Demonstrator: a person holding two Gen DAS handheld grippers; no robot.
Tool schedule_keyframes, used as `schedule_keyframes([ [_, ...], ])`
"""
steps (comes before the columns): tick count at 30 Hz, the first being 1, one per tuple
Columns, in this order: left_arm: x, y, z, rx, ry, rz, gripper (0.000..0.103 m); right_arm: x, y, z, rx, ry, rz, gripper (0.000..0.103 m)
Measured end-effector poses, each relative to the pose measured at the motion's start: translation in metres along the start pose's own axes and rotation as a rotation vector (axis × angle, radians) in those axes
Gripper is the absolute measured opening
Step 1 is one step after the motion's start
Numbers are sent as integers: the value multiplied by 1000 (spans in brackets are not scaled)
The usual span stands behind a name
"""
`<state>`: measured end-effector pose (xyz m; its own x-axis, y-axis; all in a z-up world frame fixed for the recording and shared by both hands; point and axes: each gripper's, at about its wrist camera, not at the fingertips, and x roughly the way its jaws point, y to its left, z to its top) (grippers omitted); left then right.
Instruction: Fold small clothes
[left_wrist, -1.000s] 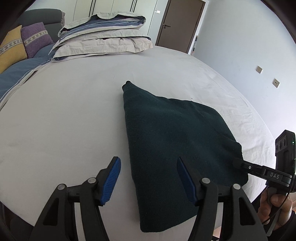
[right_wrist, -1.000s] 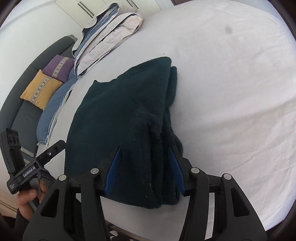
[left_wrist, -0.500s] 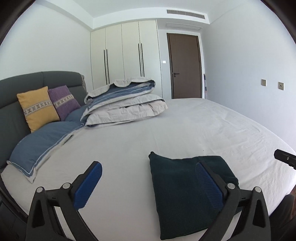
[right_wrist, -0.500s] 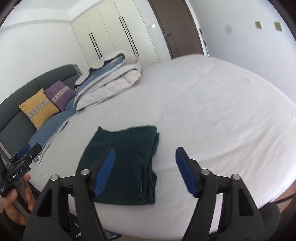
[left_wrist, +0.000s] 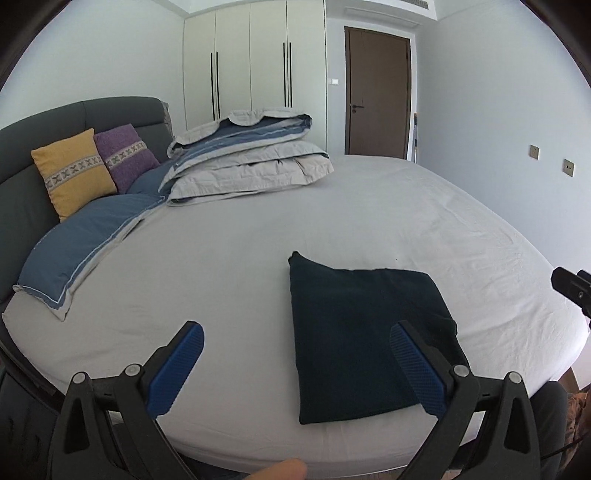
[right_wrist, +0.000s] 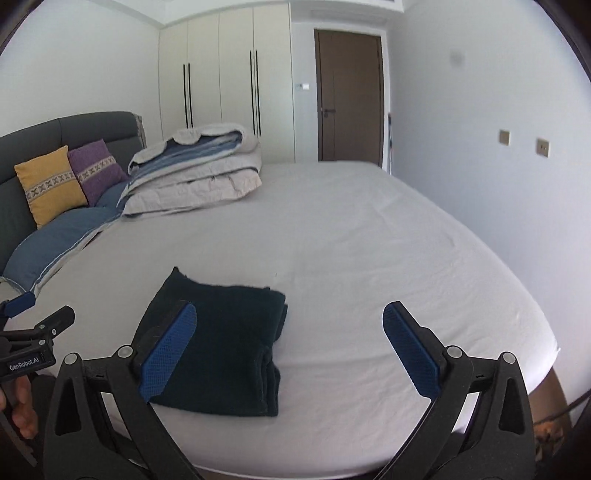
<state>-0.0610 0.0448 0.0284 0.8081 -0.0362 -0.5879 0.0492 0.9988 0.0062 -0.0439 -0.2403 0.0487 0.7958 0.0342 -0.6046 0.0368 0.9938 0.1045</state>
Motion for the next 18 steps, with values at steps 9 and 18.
schedule_keyframes([
  [9, 29, 1, -20, -34, 132, -17, 103, 29, 3, -19, 13, 129, -29, 103],
  [18, 41, 6, -29, -46, 156, 4, 103, 46, 17, -34, -33, 192, -3, 103],
])
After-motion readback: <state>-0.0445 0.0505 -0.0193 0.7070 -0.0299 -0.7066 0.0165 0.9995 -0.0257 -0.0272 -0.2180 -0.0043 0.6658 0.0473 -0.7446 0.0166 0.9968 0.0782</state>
